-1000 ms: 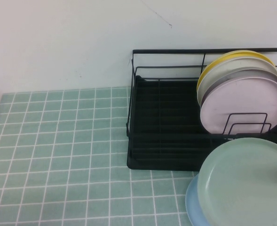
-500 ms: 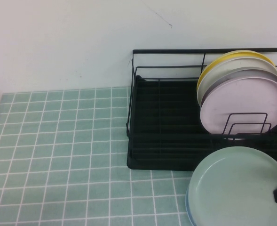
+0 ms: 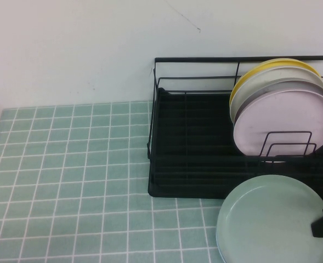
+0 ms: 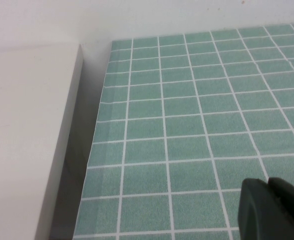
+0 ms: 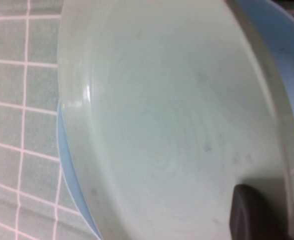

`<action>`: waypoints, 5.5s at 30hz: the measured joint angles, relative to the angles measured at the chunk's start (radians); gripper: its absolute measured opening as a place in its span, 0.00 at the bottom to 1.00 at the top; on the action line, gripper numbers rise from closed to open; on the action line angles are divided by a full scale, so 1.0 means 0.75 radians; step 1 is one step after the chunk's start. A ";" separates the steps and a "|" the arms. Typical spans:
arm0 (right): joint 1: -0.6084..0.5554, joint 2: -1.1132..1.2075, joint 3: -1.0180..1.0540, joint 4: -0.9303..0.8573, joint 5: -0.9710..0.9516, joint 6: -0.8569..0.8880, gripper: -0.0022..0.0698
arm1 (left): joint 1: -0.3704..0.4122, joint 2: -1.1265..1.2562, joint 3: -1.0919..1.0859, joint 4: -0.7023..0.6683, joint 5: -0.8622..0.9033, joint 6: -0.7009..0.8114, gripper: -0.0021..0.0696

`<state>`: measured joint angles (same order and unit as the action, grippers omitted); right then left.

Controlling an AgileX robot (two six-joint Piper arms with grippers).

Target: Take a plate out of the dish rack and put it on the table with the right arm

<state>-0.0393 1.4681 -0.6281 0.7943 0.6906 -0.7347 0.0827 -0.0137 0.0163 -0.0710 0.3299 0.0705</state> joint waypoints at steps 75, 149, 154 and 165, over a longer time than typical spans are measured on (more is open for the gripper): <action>-0.026 -1.729 0.696 -0.972 -0.687 0.579 0.03 | 0.000 0.000 0.000 0.000 0.000 0.000 0.02; -0.026 -1.972 0.865 -0.885 -0.448 0.647 0.03 | 0.000 0.000 0.000 0.000 0.000 -0.002 0.02; -0.026 -1.972 0.865 -0.885 -0.448 0.647 0.03 | 0.000 0.000 0.000 0.000 0.000 0.000 0.02; -0.026 -1.972 0.865 -0.885 -0.448 0.647 0.03 | 0.000 0.000 0.000 0.000 0.000 0.000 0.02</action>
<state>-0.0589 -0.0108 0.0205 0.1303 0.3548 -0.2493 0.0827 -0.0137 0.0163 -0.0710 0.3299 0.0708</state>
